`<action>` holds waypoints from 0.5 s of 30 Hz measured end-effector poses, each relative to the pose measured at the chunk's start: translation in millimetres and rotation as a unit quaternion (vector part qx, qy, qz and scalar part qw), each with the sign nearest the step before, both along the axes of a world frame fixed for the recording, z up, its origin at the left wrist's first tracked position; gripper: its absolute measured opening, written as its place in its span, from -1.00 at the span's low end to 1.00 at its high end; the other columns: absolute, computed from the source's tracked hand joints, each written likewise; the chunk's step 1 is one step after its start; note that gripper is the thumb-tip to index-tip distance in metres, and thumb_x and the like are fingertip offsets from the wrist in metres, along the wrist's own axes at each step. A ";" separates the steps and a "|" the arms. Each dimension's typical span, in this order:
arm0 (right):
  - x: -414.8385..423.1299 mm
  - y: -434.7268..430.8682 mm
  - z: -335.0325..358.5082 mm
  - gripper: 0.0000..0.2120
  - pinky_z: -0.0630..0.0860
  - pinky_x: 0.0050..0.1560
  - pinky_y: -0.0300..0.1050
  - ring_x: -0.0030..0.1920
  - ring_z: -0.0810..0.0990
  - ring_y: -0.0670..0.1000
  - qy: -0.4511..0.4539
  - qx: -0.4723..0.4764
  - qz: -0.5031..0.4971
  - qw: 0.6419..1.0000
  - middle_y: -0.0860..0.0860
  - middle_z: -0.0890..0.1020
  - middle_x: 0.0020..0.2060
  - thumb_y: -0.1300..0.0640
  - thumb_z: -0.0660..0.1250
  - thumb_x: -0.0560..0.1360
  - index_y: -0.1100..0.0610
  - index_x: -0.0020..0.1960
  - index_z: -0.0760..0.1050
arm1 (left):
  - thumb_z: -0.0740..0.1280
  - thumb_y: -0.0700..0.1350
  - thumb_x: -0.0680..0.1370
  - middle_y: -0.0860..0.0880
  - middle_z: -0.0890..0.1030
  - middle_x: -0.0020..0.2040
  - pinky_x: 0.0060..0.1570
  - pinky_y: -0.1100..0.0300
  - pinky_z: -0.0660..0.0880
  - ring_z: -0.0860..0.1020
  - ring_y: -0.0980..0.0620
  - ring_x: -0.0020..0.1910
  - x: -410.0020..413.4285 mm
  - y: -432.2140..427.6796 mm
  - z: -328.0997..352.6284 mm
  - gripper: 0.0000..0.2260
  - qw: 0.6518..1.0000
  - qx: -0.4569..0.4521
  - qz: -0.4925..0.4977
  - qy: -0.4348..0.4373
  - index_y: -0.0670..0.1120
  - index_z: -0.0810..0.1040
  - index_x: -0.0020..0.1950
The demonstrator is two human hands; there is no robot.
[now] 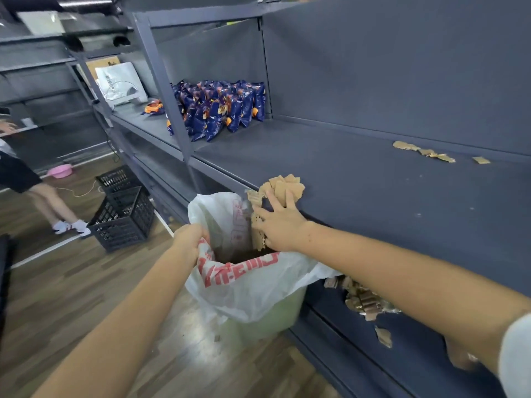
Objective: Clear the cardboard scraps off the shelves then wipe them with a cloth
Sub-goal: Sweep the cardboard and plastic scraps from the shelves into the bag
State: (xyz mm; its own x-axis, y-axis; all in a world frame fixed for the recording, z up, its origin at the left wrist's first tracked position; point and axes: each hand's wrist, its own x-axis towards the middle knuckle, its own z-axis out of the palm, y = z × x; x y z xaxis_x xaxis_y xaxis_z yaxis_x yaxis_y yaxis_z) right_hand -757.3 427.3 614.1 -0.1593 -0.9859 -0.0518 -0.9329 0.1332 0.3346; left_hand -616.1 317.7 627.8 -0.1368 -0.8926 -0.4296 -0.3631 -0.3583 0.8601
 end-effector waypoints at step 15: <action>-52.5 32.4 28.5 -0.65 0.34 0.23 -0.01 0.30 0.36 0.15 -0.148 -0.158 -0.019 0.976 0.09 0.39 0.33 0.11 0.15 0.52 0.13 0.28 0.42 | 0.17 -0.49 0.39 -0.23 0.47 -0.13 -0.02 -0.02 0.52 0.51 -0.21 -0.07 14.1 37.1 -5.0 -0.85 0.999 -0.033 0.016 0.004 -0.27 0.41 -0.27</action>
State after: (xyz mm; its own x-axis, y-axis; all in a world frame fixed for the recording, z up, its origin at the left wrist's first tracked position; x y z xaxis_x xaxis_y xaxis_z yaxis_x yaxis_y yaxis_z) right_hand -809.8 459.7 642.7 -0.2199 -0.9537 0.2050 -0.9749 0.2223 -0.0115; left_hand -602.0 354.7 622.8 -0.1108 -0.9232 -0.3680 -0.3443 -0.3117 0.8856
